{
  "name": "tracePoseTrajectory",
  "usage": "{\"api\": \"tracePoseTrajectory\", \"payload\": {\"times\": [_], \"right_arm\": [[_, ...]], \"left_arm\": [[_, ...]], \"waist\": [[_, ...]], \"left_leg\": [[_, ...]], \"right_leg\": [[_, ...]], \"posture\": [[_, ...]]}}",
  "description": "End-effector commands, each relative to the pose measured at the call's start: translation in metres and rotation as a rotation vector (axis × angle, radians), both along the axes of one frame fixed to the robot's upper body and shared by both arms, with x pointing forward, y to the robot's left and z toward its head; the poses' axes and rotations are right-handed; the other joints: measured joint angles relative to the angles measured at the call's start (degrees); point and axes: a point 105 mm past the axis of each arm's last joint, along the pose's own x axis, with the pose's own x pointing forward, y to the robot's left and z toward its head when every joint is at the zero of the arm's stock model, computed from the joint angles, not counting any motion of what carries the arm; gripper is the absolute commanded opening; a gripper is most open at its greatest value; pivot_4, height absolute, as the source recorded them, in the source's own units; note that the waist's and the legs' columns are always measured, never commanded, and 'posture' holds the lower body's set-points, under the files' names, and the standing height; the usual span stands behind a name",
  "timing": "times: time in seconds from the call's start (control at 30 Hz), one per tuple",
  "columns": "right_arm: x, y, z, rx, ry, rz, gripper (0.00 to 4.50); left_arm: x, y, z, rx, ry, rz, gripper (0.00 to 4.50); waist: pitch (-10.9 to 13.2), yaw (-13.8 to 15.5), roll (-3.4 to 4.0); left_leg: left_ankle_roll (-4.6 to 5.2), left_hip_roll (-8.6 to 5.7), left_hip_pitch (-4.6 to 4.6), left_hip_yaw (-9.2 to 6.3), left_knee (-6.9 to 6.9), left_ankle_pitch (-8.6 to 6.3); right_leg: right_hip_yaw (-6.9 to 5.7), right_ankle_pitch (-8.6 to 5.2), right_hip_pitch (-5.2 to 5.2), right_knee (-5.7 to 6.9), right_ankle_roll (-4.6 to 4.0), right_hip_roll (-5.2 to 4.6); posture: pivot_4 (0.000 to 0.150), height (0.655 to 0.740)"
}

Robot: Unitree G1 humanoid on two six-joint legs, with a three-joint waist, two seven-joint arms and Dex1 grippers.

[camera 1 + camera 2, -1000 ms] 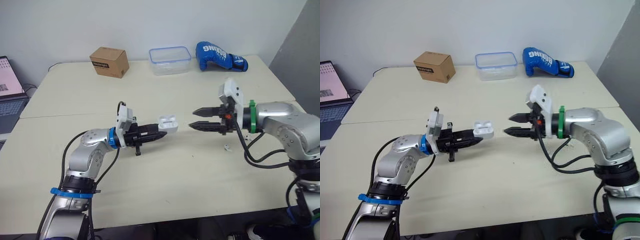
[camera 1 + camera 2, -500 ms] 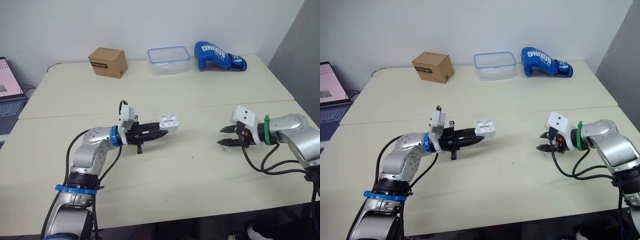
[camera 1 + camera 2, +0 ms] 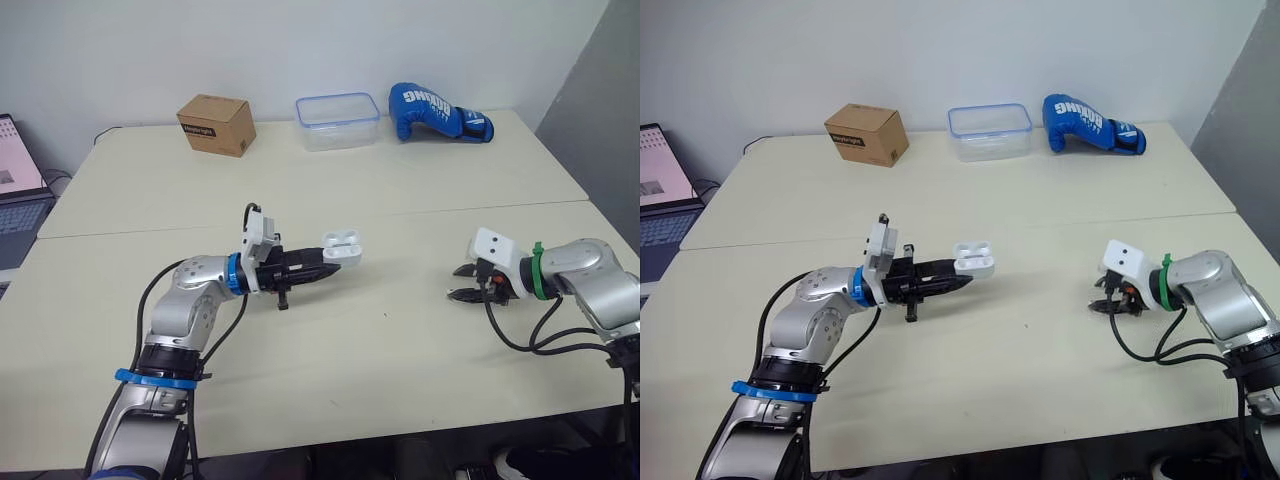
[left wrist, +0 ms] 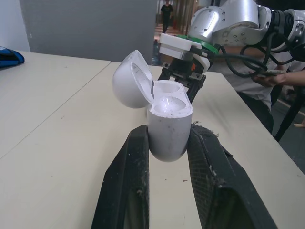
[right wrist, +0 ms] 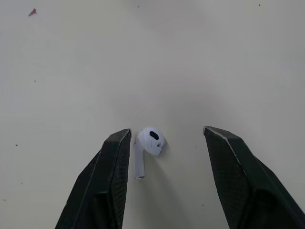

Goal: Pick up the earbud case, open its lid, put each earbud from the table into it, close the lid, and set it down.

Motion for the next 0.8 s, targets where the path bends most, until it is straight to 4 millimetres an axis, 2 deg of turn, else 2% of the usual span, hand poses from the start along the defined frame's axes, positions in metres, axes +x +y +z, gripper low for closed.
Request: {"api": "tracePoseTrajectory", "payload": {"times": [0.03, 0.33, 0.8], "right_arm": [[-0.001, 0.005, 0.0, -0.009, -0.009, 0.026, 2.49], [-0.001, 0.012, -0.01, -0.02, 0.002, 0.026, 2.49], [-0.006, 0.004, -0.015, -0.049, 0.025, 0.006, 2.49]], "left_arm": [[-0.004, -0.004, 0.008, -0.002, -0.038, -0.023, 0.8], [-0.006, -0.003, 0.009, 0.002, -0.041, -0.023, 0.8], [-0.007, -0.003, 0.008, 0.013, -0.038, -0.025, 0.8]], "waist": [[0.0, 0.0, 0.0], [-0.01, 0.01, -0.01], [-0.02, 0.01, -0.02]], "left_leg": [[0.0, 0.0, 0.0, 0.01, 0.0, 0.0], [0.0, 0.02, 0.03, 0.0, 0.01, 0.0], [0.0, 0.01, 0.06, -0.01, 0.02, 0.0]], "right_leg": [[0.01, 0.0, 0.0, 0.01, 0.0, 0.0], [0.01, 0.0, 0.01, 0.02, 0.0, 0.01], [0.0, 0.0, 0.05, 0.01, 0.0, 0.01]], "posture": [[0.15, 0.7307], [0.15, 0.7307], [0.15, 0.7307]]}}
